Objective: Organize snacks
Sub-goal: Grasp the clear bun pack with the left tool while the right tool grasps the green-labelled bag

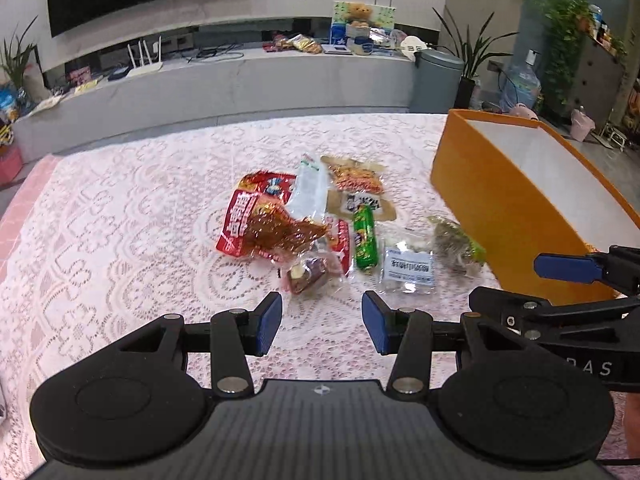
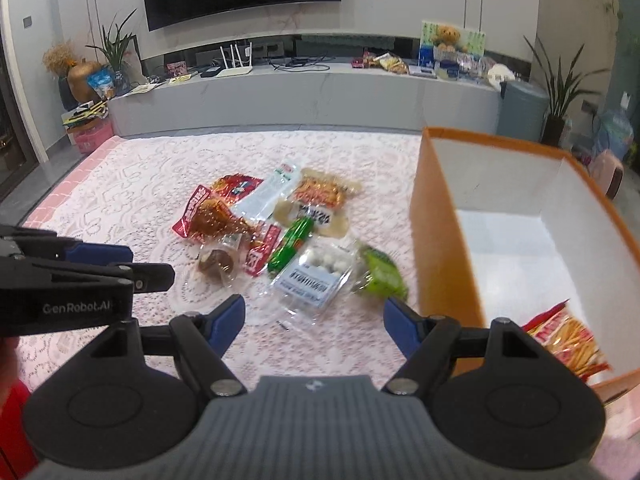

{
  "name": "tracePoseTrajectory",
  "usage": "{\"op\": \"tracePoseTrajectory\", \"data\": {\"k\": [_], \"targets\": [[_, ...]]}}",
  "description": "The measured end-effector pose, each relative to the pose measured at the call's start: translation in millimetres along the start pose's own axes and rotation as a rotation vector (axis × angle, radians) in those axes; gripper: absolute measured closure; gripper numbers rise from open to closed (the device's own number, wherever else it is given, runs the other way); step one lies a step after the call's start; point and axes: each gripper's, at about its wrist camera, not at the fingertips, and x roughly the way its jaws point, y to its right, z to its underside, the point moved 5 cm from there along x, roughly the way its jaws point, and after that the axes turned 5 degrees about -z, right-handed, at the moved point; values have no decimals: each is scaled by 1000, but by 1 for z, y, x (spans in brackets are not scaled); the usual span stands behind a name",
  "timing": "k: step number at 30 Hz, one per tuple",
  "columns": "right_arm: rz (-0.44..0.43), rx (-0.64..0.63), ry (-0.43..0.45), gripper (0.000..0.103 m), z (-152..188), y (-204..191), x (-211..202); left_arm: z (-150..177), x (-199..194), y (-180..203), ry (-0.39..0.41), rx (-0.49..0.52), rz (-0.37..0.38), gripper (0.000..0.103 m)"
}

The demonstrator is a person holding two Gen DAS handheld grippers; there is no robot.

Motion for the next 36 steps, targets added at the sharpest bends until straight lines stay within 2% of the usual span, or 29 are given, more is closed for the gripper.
{"op": "tracePoseTrajectory", "data": {"k": [5,8,12,15,23,29,36], "targets": [[27,-12,-9,37,0,-3,17,2,13,-6,-21,2,13,48],[59,-53,-4,43,-2,-5,27,0,22,-7,-41,-1,29,37],[140,-142,7,45,-5,-3,41,-8,30,-8,-27,-50,55,32],[182,-182,1,49,-6,-1,52,-12,39,-5,-26,-55,56,32],[244,-222,-26,49,-8,8,79,-19,69,-4,-60,-81,36,32],[259,-228,-80,49,-2,14,99,-18,89,-10,-92,-131,30,32],[265,-247,-77,49,0,14,104,-12,107,-9,-158,-144,26,33]]}}
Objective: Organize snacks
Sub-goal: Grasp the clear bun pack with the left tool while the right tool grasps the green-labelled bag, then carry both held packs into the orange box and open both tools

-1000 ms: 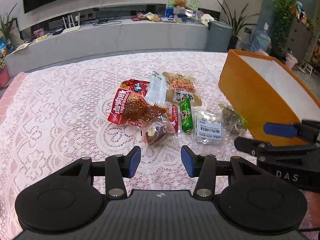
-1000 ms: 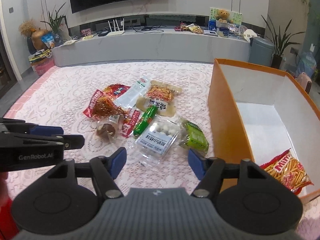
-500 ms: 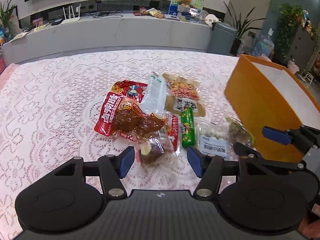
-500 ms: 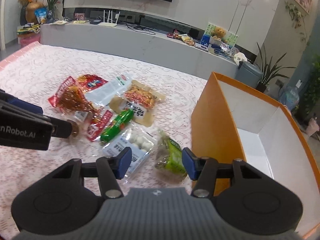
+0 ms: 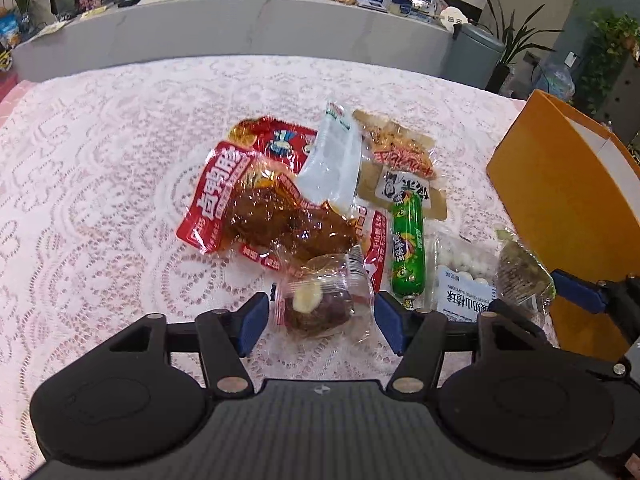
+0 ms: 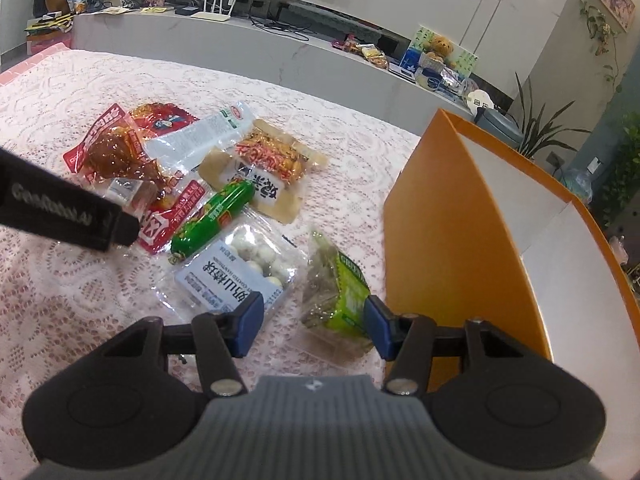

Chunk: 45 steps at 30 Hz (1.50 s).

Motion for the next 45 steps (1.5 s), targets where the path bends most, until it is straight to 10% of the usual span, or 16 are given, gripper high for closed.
{"op": "tracePoseTrajectory", "data": {"k": [3,6,17,45], "targets": [[-6,4,-3,50,0,0,0,2,3,1,-9,-7,5,34],[22,-7,-13,72,0,2,1,3,3,1,-11,-2,18,40],[5,-34,-10,84,-7,6,-10,-2,-21,7,22,16,23,55],[-340,22,30,86,-32,49,-144,7,-146,68,139,219,107,55]]}}
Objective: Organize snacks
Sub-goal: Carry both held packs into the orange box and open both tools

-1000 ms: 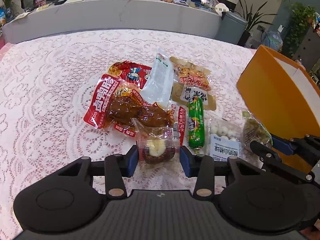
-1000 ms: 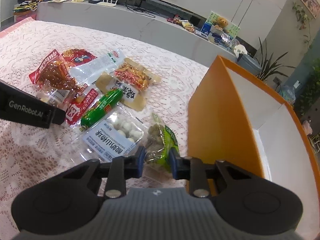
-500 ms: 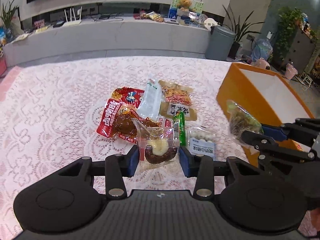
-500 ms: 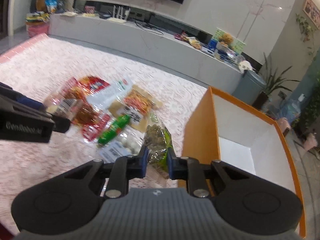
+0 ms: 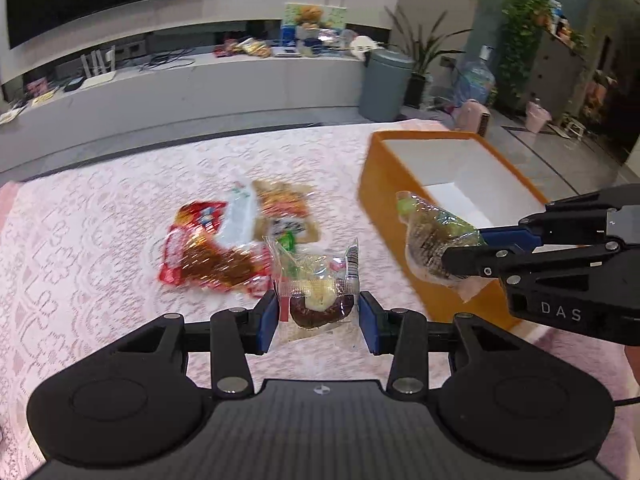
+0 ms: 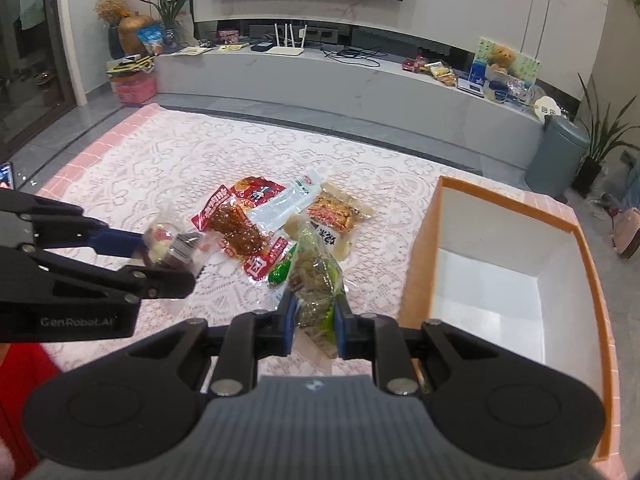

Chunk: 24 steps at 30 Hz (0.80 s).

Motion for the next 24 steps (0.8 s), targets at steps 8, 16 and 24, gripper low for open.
{"op": "tracePoseTrajectory", "data": {"k": [8,16,24], "targets": [[67,-92,-7,86,3,28,-45,-26,-1,55,16,130,65,55],[159,-115,-46,86,7,82,-62,-50,21,113,13,246,136,55],[204,-70,-82,86,12,142,-54,-68,57,162,-12,401,187,55]]}}
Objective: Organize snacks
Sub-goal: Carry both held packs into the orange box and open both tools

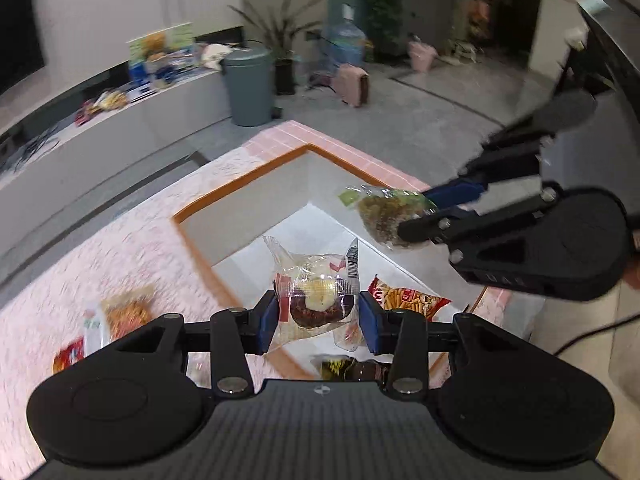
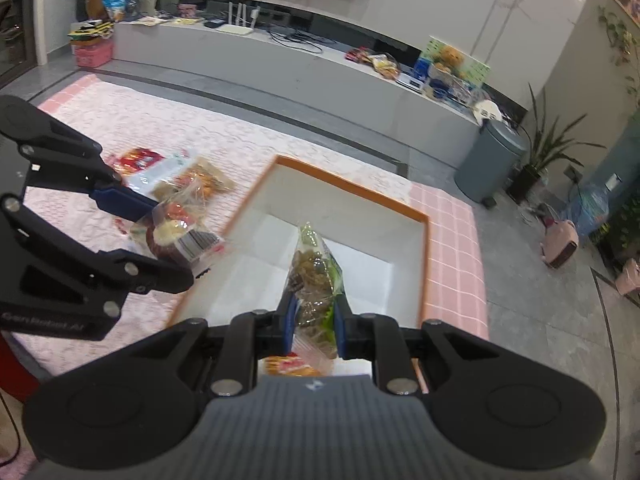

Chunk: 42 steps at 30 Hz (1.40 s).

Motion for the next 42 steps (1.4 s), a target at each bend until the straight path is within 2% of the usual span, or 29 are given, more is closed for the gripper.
{"op": "tracePoseTrajectory", "data": {"k": [8,14,21,33,42], "targets": [[-7,46,-70,86,7,39,52,-6,58,13,-99,127,3,55],[-39,41,-102,86,12,45,85,4,89,13,-160,189,-3,55],[-83,29,-141,86,18,45,114,11,111,19,-191,284,-14,54],[-101,26,-220,85,31,47,134,21,137,25,-264,326,-25,53],[-96,2,-243,81,27,44,129,22,133,28,-272,337,-47,44]]}}
